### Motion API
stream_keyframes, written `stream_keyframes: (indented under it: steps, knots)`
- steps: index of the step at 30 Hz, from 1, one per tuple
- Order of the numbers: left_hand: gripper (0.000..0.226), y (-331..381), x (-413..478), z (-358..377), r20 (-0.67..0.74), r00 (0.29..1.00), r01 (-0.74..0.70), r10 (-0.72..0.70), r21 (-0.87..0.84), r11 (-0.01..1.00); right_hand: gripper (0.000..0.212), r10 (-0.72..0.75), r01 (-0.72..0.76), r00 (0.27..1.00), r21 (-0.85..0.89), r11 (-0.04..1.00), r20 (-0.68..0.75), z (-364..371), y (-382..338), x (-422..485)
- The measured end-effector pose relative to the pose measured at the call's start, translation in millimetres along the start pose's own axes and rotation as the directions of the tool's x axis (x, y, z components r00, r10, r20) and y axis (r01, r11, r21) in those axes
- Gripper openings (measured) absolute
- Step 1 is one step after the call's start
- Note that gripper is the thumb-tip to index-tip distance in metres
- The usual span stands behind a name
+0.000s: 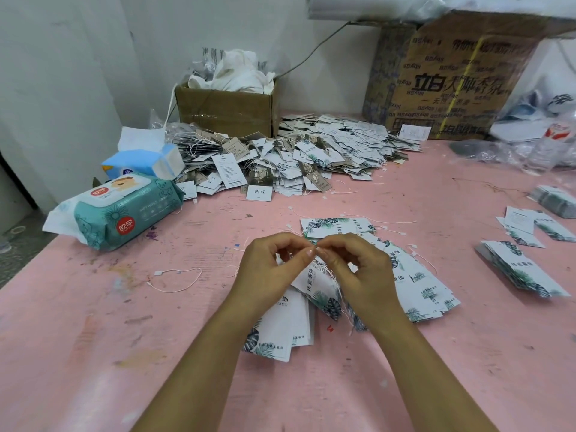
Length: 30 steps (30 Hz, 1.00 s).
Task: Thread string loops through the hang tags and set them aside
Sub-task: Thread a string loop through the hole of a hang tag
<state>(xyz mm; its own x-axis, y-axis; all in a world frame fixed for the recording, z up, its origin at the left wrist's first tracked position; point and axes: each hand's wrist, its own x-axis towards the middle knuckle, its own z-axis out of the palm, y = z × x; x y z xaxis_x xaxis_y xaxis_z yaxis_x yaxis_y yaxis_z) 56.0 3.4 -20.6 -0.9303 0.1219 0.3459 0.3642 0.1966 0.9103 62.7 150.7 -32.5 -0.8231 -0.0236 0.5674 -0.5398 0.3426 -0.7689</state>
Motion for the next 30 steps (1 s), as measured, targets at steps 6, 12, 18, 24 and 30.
stream_keyframes:
  steps: [6, 12, 18, 24, 30]
  knots:
    - [0.015, -0.4, 0.1, -0.1, 0.025, 1.000, 0.008, -0.009, 0.023, 1.000, 0.029, 0.114, -0.114, 0.993, 0.149, 0.982, 0.011, -1.8, -1.8, 0.0]
    - [0.019, 0.5, -0.3, -0.7, 0.022, 1.000, -0.022, 0.021, 0.052, 0.998, 0.026, 0.180, -0.188, 0.982, 0.272, 0.944, 0.052, -2.1, -3.1, 2.0]
    - [0.022, 2.2, -0.3, -0.5, 0.019, 0.999, -0.045, 0.044, 0.111, 0.993, 0.023, 0.228, -0.235, 0.972, 0.305, 0.923, 0.060, -3.2, -5.2, 2.9]
    - [0.013, 0.8, -0.8, -1.5, 0.053, 0.999, -0.014, 0.007, 0.132, 0.991, 0.019, 0.285, -0.307, 0.952, 0.322, 0.896, 0.115, -3.8, -2.5, 4.4]
    - [0.013, 1.1, -0.9, -1.6, 0.077, 0.997, 0.011, -0.019, 0.096, 0.995, 0.020, 0.306, -0.334, 0.942, 0.309, 0.891, 0.135, -6.7, 0.1, 5.7]
